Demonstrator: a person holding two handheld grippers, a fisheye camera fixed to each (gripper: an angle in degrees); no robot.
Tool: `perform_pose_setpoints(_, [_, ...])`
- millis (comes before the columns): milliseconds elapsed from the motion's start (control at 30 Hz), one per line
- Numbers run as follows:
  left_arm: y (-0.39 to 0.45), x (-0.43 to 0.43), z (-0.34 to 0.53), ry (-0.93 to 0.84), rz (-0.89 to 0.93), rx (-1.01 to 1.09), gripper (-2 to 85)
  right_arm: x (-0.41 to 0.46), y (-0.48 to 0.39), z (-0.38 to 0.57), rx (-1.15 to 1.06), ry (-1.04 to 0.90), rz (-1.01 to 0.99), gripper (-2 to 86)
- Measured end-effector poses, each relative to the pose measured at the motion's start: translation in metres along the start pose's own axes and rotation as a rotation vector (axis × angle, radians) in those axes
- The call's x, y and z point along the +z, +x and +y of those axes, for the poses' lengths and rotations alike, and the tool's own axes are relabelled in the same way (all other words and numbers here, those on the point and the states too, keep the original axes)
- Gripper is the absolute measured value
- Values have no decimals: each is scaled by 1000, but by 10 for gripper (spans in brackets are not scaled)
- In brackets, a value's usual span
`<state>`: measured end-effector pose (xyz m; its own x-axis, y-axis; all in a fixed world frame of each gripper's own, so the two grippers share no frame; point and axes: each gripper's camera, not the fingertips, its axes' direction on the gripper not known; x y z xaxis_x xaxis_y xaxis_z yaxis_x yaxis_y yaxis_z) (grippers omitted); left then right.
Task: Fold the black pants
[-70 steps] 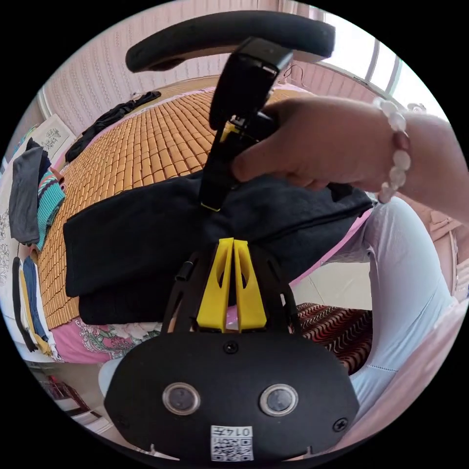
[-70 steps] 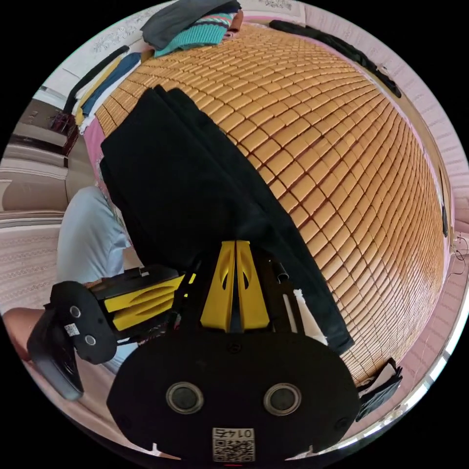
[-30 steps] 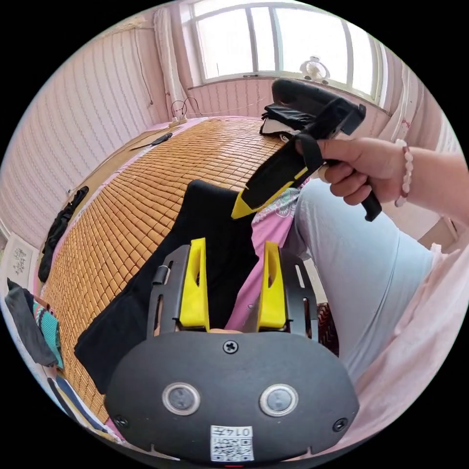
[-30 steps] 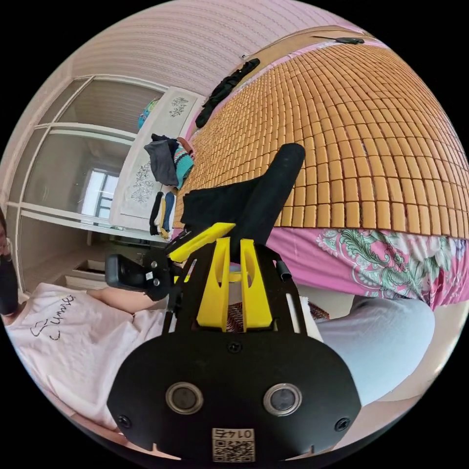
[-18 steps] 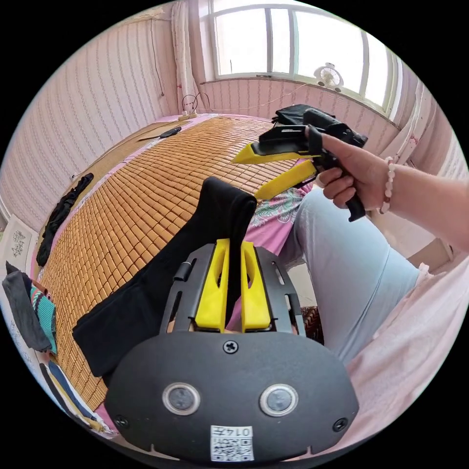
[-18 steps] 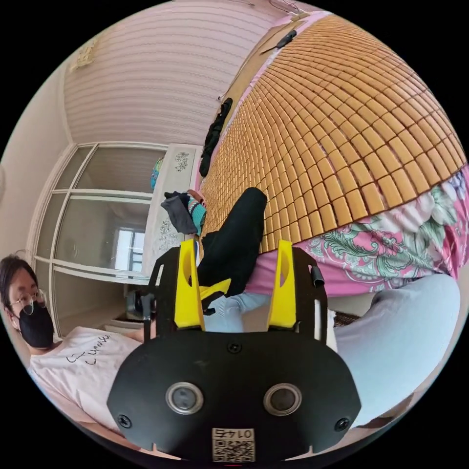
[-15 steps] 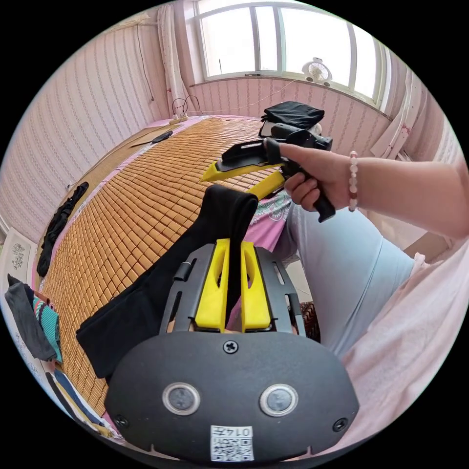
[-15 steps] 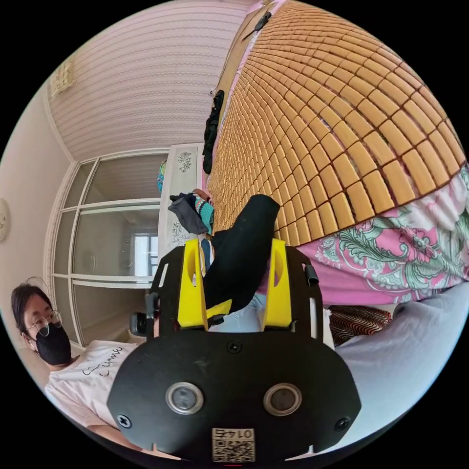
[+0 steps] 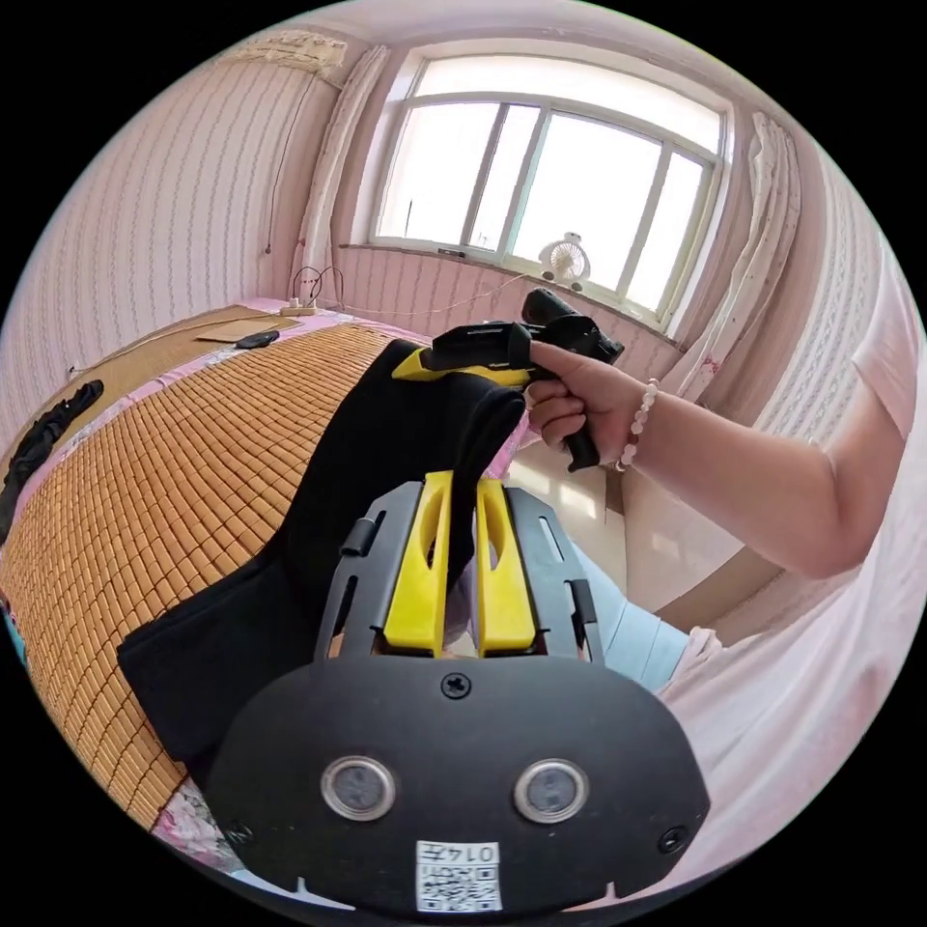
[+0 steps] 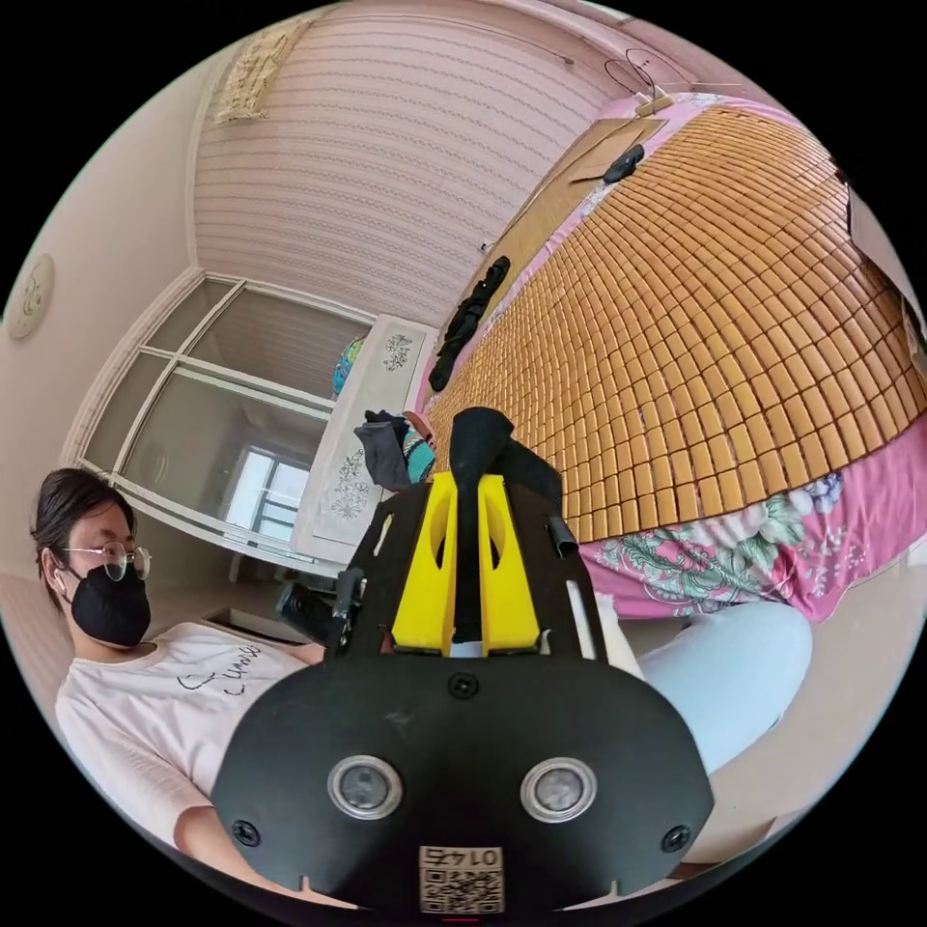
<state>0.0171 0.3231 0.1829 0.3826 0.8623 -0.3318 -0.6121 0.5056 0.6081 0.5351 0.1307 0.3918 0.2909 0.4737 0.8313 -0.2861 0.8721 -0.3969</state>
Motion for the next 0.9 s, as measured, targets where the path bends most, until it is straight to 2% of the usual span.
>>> perform_pose_setpoints(100, [-33, -15, 22, 0, -22, -85, 48, 52, -22, -7, -63, -106, -18, 40])
perform_pose_setpoints(167, [-55, -38, 41, 24, -69, -190, 55, 117, -39, -7, -107, -198, -105, 67])
perform_pose_setpoints(233, [-82, -71, 76, -4, -217, -348, 66, 170, -50, -2, -127, -252, -140, 96])
perform_pose_setpoints(267, [-89, -79, 86, -22, -259, -396, 73, 204, -52, 0, -147, -356, -146, 103])
perform_pose_setpoints(333, [-112, -105, 128, -82, -377, -581, 91, 231, -41, -2, -64, -437, -137, 90])
perform_pose_setpoints(433, [-129, -133, 163, -32, -435, -732, 86, 216, -35, -1, -68, -343, -155, 20])
perform_pose_setpoints(600, [-148, -124, 157, -1, -391, -735, 81, 176, -32, 29, -120, -368, 135, 2])
perform_pose_setpoints(733, [-165, -85, 123, -28, -390, -625, 79, 182, -18, 72, -102, -531, 433, -2])
perform_pose_setpoints(833, [-185, -46, 113, -169, -471, -587, 61, 193, -17, 88, -114, -559, 468, -3])
perform_pose_setpoints(900, [-196, -29, 113, -245, -527, -560, 7, 197, -22, 88, -123, -571, 475, -3])
